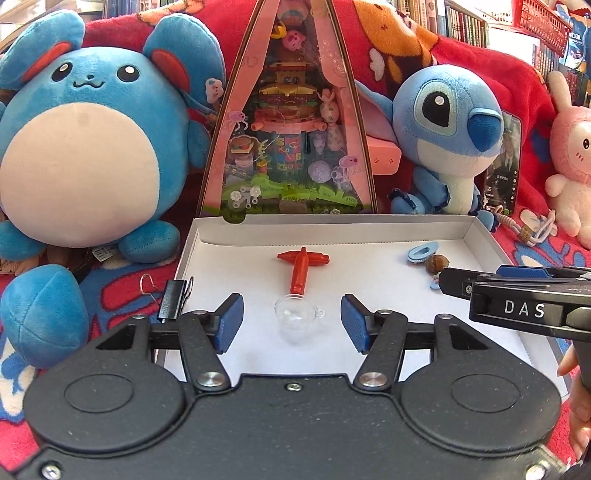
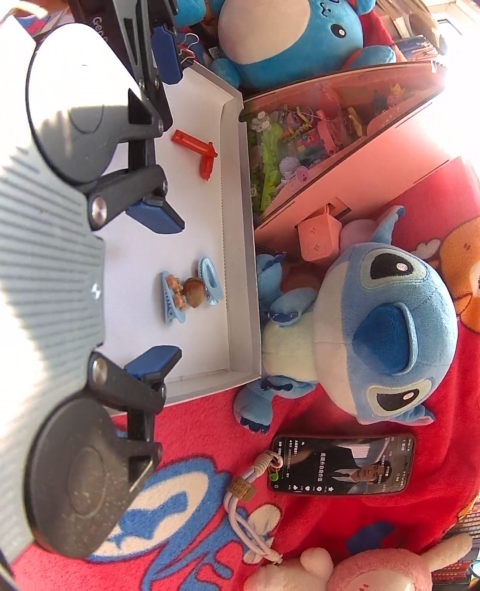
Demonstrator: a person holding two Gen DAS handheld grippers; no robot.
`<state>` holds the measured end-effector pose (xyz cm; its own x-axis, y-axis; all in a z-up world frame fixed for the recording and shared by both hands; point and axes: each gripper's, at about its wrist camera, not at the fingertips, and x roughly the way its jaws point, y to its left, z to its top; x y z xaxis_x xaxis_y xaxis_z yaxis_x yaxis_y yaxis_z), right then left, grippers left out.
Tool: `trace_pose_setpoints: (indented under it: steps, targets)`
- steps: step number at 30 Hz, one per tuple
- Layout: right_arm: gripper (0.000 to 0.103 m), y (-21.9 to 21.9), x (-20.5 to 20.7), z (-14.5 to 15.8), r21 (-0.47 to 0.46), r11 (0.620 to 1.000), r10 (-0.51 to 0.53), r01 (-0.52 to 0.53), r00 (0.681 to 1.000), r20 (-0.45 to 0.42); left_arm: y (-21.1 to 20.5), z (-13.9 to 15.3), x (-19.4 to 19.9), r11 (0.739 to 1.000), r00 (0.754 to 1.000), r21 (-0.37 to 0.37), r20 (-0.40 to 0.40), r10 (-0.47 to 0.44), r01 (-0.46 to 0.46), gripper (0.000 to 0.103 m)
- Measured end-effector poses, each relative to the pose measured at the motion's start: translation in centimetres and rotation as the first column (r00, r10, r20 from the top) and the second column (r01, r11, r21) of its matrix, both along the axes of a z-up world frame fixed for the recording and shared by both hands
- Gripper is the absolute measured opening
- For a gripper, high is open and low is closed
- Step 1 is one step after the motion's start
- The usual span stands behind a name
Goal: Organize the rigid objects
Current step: 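Withdraw both open tools from the box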
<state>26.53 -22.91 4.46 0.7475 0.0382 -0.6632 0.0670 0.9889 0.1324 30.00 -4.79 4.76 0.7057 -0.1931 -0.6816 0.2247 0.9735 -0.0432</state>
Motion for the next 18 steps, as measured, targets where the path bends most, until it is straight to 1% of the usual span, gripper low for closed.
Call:
trace_pose_setpoints:
  steps: [2, 4, 6, 13, 18]
  targets:
    - [0.082, 0.0, -0.8, 0.5, -0.002, 1.000, 0.003, -0.003, 1.000, 0.015, 0.2, 0.4, -0.8, 1.000, 1.000, 0.010, 0.017, -0.004, 0.004, 0.062]
    - [0.085, -0.2, -1.9, 1.0, 0.015, 1.000, 0.006, -0.006, 1.000, 0.029, 0.4, 0.8, -1.7, 1.000, 0.999, 0.013, 0.035, -0.010, 0.010, 0.064]
    - [0.085, -0.4, -3.0, 1.5, 0.022, 1.000, 0.020, -0.021, 0.999, 0.039, 0.7, 1.2, -2.7, 1.000, 0.999, 0.005, 0.045, -0.014, 0.013, 0.065]
    - [0.087, -0.4, -6.4, 3.3, -0.003, 0.999, 0.054, -0.054, 0.994, 0.091, 1.2, 2.6, -6.3, 0.999, 0.996, -0.015, 0.085, -0.028, 0.029, 0.067]
    - [0.090, -0.2, -8.9, 3.8, -0.038, 0.997, 0.073, -0.069, 0.991, 0.115, 1.4, 3.2, -9.1, 0.999, 0.993, -0.036, 0.113, -0.033, 0.038, 0.070]
